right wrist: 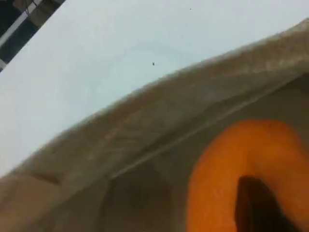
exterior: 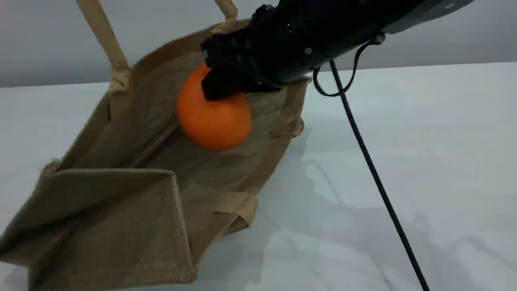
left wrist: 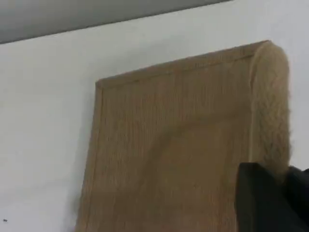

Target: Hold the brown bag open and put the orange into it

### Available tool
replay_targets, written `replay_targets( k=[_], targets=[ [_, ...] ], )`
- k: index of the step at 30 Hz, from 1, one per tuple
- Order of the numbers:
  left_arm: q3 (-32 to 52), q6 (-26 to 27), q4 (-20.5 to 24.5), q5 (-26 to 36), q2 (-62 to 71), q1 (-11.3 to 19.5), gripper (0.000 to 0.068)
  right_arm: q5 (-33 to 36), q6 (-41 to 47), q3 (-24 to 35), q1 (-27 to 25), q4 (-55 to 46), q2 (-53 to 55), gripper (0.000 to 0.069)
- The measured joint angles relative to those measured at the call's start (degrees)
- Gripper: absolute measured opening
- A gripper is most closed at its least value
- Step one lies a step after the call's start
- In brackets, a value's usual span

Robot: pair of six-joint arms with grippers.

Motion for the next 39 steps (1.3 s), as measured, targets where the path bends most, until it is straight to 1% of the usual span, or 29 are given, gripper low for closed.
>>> replay_targets(
  k=[2,6,10,13,16,19,20,23,25,28,29,32,35,39],
  targets=[
    [-0.6,0.0,-0.9,-0.2,0.0,0.0,0.0088,0.3,0.0,-0.7,0.1,-0.1,1.2,0.0039],
    [-0.6,0.0,-1.0,-0.9,0.1,0.0,0.0088,0.8,0.0,-2.7,1.9,-0.1,3.1,0.0039],
    [-0.6,-0.1,-1.0,-0.8,0.1,0.0,0.0088,-0.9,0.0,-5.0,4.7,0.1,5.0,0.0039],
    [-0.6,-0.1,-1.0,-0.1,0.1,0.0,0.0088,-1.5,0.0,-5.7,6.4,0.1,6.3,0.0039],
    [-0.6,-0.1,-1.0,0.3,0.1,0.0,0.0088,-2.3,0.0,-5.7,6.8,0.0,6.4,0.0050],
    [-0.6,-0.1,-0.9,0.5,0.1,0.0,0.0088,-3.3,0.0,-5.7,6.8,0.1,6.4,0.0104],
    [-0.6,-0.1,-0.9,0.5,0.1,0.0,0.0088,-3.8,0.0,-5.7,6.8,0.1,6.4,0.0138],
    [-0.6,-0.1,-0.9,0.5,0.1,0.0,0.0088,-5.0,0.0,-5.7,6.8,0.1,6.3,0.0274],
    [-0.6,-0.1,-0.7,0.4,0.1,0.0,0.0088,-5.1,0.0,-5.7,6.8,0.1,6.0,0.0379],
    [-0.5,-0.1,0.6,0.2,0.1,0.0,0.0088,-5.5,0.0,-5.7,6.8,0.1,4.7,0.0487],
    [-0.5,-0.1,1.1,0.1,0.2,0.0,0.0088,-6.0,0.0,-5.7,6.8,-0.3,4.0,0.0507],
    [-0.5,-0.1,1.2,-0.2,0.4,0.0,0.0088,-7.7,1.5,-5.2,6.5,-4.4,1.4,0.0527],
    [-0.4,0.0,1.2,-0.4,1.4,0.0,0.0088,-7.4,7.2,-4.2,4.9,-13.0,-2.1,0.0528],
    [0.1,0.0,0.9,-1.3,3.5,0.0,0.0088,-4.4,18.2,-2.2,1.4,-25.3,-7.7,0.0528]
  ],
)
